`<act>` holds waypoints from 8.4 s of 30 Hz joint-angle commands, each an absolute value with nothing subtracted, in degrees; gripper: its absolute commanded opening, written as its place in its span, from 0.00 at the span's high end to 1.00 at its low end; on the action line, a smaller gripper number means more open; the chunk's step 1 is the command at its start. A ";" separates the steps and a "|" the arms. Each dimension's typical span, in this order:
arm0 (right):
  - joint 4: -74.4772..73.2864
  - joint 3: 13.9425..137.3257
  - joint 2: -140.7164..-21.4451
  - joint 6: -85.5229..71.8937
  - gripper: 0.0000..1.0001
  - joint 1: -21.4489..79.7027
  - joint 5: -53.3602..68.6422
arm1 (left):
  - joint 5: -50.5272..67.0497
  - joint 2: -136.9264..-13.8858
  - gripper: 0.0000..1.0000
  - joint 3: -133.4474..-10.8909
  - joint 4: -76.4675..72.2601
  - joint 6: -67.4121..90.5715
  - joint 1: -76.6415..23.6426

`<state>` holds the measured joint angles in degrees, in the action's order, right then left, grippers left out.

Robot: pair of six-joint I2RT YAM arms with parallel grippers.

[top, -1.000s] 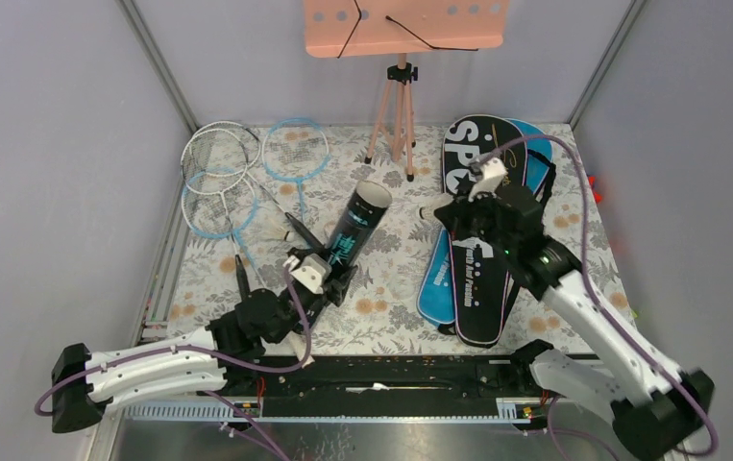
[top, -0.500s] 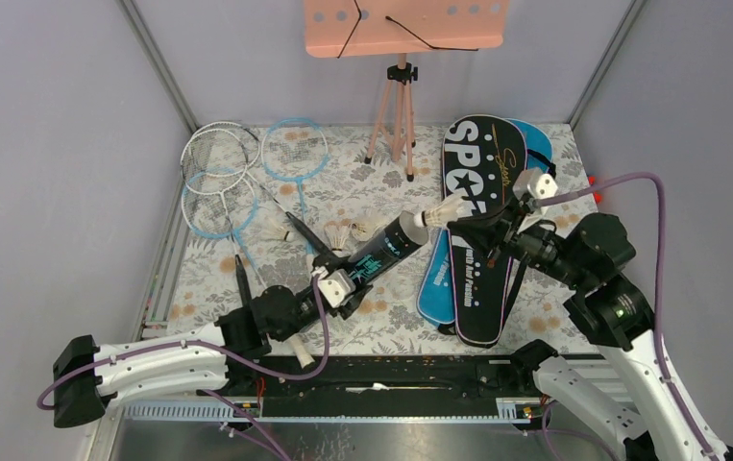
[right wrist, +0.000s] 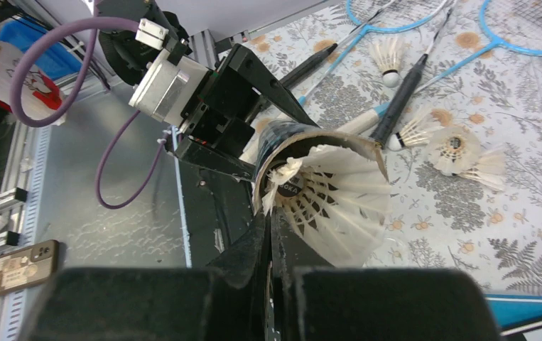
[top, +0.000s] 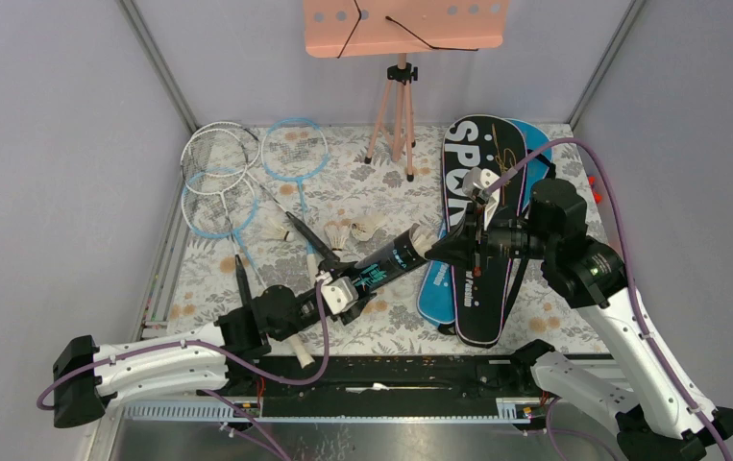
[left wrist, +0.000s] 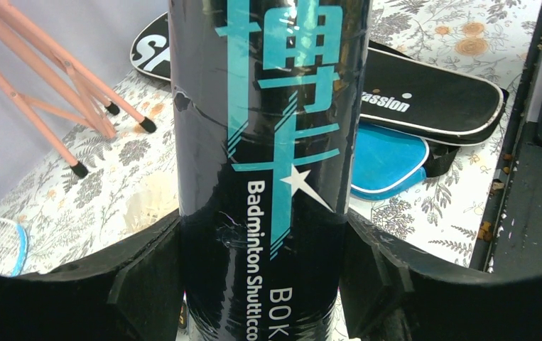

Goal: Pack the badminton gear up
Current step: Place the shuttlecock at the shuttle tube, then pick up the shuttlecock at the center of the board, then place the shuttlecock at the shuttle tube, then pick up the shuttlecock at the center of the board.

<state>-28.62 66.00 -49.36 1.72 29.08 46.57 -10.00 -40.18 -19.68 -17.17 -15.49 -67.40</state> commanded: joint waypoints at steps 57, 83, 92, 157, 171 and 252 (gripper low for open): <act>-8.24 57.69 -58.98 -13.67 0.02 41.05 -9.13 | -37.33 -22.75 1.00 -18.99 -24.91 -2.08 -67.40; 20.15 68.84 -108.09 -30.22 0.41 45.75 -10.86 | -34.75 -17.97 1.00 -16.83 -17.94 0.44 -67.41; 19.72 71.27 -112.67 -36.71 0.59 46.30 -20.41 | -34.72 -18.19 1.00 -16.44 -18.28 0.44 -67.41; -21.82 58.59 -48.01 -0.44 1.00 47.39 30.60 | -4.19 -34.54 1.00 -18.96 -18.93 -31.50 -67.32; -18.97 59.37 -53.96 -7.19 0.95 47.39 35.74 | -2.58 -34.75 1.00 -18.90 -19.29 -31.13 -67.33; 3.40 70.07 -108.42 -31.22 0.81 25.71 19.34 | -38.48 -24.28 1.00 -20.01 -20.15 -5.63 -67.36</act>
